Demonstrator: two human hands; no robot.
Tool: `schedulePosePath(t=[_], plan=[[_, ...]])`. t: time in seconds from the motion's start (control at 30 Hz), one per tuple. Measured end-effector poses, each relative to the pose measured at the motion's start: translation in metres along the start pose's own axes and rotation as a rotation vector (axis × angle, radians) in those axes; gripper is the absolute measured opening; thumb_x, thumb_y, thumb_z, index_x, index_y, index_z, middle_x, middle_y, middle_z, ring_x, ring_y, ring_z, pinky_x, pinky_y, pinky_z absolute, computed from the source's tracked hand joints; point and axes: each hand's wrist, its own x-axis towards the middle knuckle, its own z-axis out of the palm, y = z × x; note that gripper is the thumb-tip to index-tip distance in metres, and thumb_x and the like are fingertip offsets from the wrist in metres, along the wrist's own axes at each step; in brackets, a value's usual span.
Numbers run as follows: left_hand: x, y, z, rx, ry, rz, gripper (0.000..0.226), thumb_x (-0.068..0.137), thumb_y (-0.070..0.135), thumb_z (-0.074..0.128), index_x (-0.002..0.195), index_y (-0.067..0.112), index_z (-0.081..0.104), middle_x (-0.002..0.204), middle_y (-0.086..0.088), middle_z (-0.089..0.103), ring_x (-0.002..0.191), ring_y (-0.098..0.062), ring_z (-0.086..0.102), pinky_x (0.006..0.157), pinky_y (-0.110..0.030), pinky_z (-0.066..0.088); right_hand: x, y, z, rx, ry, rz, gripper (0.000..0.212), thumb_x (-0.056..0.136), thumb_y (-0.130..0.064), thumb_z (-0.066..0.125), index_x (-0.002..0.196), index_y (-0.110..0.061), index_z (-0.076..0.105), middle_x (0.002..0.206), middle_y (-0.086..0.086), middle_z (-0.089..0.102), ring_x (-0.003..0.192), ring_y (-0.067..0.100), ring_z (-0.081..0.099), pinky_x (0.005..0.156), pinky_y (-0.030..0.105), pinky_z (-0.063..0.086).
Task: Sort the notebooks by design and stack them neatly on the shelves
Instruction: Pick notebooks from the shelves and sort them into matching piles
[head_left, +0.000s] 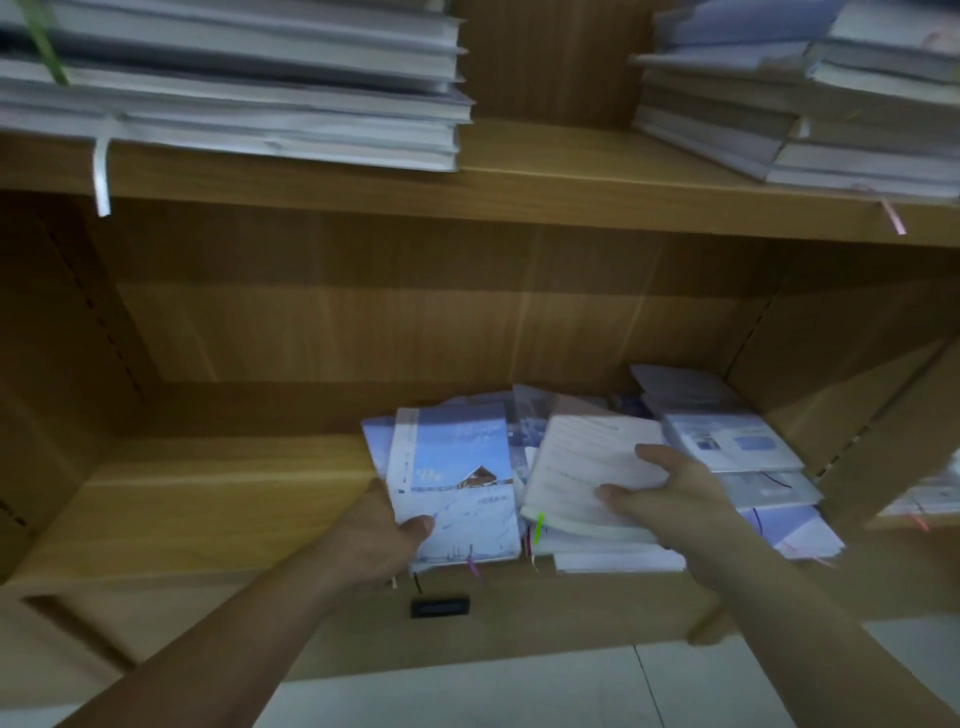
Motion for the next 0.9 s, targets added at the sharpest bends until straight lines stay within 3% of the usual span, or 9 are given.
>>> schedulePosePath(t=[0.07, 0.17, 0.3, 0.37, 0.47, 0.57, 0.63, 0.77, 0.9], plan=[[-0.004, 0.005, 0.0, 0.007, 0.009, 0.003, 0.053, 0.093, 0.03, 0.071, 0.14, 0.02, 0.051, 0.13, 0.001, 0.065, 0.116, -0.022, 0.063, 0.097, -0.037, 0.055, -0.006, -0.005, -0.003, 0.19, -0.076, 0.057, 0.055, 0.089, -0.014, 0.077, 0.139, -0.02, 0.055, 0.128, 0.008, 0.055, 0.088, 0.03, 0.063, 0.064, 0.04, 0.055], [-0.003, 0.003, -0.001, 0.0, 0.01, -0.005, 0.05, 0.095, 0.029, 0.07, 0.14, 0.021, 0.051, 0.129, 0.001, 0.066, 0.112, -0.021, 0.064, 0.09, -0.033, 0.056, -0.017, -0.014, 0.003, 0.391, -0.026, 0.028, 0.041, 0.094, -0.005, 0.066, 0.129, -0.025, 0.061, 0.127, 0.009, 0.057, 0.093, 0.024, 0.063, 0.079, 0.04, 0.057], [-0.003, -0.002, -0.002, -0.018, -0.02, 0.0, 0.053, 0.095, 0.034, 0.069, 0.143, 0.023, 0.049, 0.133, 0.003, 0.064, 0.116, -0.021, 0.063, 0.096, -0.036, 0.055, -0.027, -0.027, 0.016, 0.344, 0.097, -0.223, 0.044, 0.099, -0.004, 0.058, 0.136, -0.029, 0.056, 0.123, 0.001, 0.055, 0.09, 0.002, 0.059, 0.067, 0.008, 0.049], [-0.002, -0.005, -0.003, -0.014, -0.015, -0.006, 0.046, 0.097, 0.035, 0.066, 0.139, 0.023, 0.054, 0.128, 0.001, 0.067, 0.11, -0.022, 0.066, 0.089, -0.037, 0.058, -0.033, -0.034, 0.028, 0.324, 0.094, -0.287, 0.054, 0.1, -0.003, 0.057, 0.145, -0.03, 0.048, 0.127, -0.006, 0.055, 0.097, -0.003, 0.059, 0.073, 0.004, 0.049], [-0.003, 0.0, -0.005, -0.087, 0.046, -0.067, 0.037, 0.104, 0.045, 0.047, 0.125, 0.02, 0.063, 0.125, -0.01, 0.069, 0.105, -0.03, 0.067, 0.09, -0.043, 0.059, -0.034, -0.037, 0.055, 0.106, 0.022, -0.391, 0.069, 0.1, -0.009, 0.055, 0.157, -0.037, 0.029, 0.145, -0.006, 0.046, 0.118, 0.008, 0.054, 0.098, 0.023, 0.047], [-0.011, 0.011, -0.005, -0.177, 0.068, -0.174, 0.058, 0.105, 0.057, 0.033, 0.139, 0.017, 0.058, 0.146, -0.011, 0.056, 0.131, -0.031, 0.055, 0.101, -0.027, 0.041, -0.03, -0.04, 0.079, -0.123, -0.094, -0.331, 0.073, 0.101, -0.016, 0.05, 0.162, -0.03, 0.011, 0.15, 0.006, 0.04, 0.114, 0.019, 0.052, 0.094, 0.029, 0.044], [-0.016, 0.013, -0.002, -0.156, 0.052, -0.128, 0.053, 0.104, 0.055, 0.038, 0.133, 0.017, 0.062, 0.138, -0.01, 0.062, 0.123, -0.03, 0.061, 0.095, -0.031, 0.049, -0.026, -0.043, 0.087, -0.246, -0.166, -0.236, 0.074, 0.103, -0.021, 0.05, 0.162, -0.02, 0.007, 0.15, 0.009, 0.042, 0.123, 0.028, 0.052, 0.097, 0.033, 0.045], [-0.016, 0.006, -0.001, -0.149, 0.032, -0.062, 0.034, 0.102, 0.048, 0.051, 0.117, 0.02, 0.063, 0.096, -0.004, 0.069, 0.084, -0.022, 0.07, 0.063, -0.035, 0.063, -0.016, -0.045, 0.087, -0.426, -0.122, -0.247, 0.052, 0.098, -0.036, 0.06, 0.144, -0.016, 0.047, 0.132, 0.007, 0.061, 0.116, 0.03, 0.059, 0.095, 0.041, 0.052], [-0.008, 0.002, -0.003, -0.189, -0.024, -0.083, 0.026, 0.101, 0.039, 0.057, 0.121, 0.024, 0.062, 0.11, 0.002, 0.073, 0.094, -0.02, 0.072, 0.073, -0.04, 0.064, -0.018, -0.046, 0.084, -0.509, -0.1, -0.275, 0.033, 0.091, -0.05, 0.063, 0.11, -0.023, 0.064, 0.107, 0.001, 0.069, 0.101, 0.026, 0.064, 0.085, 0.04, 0.055]])
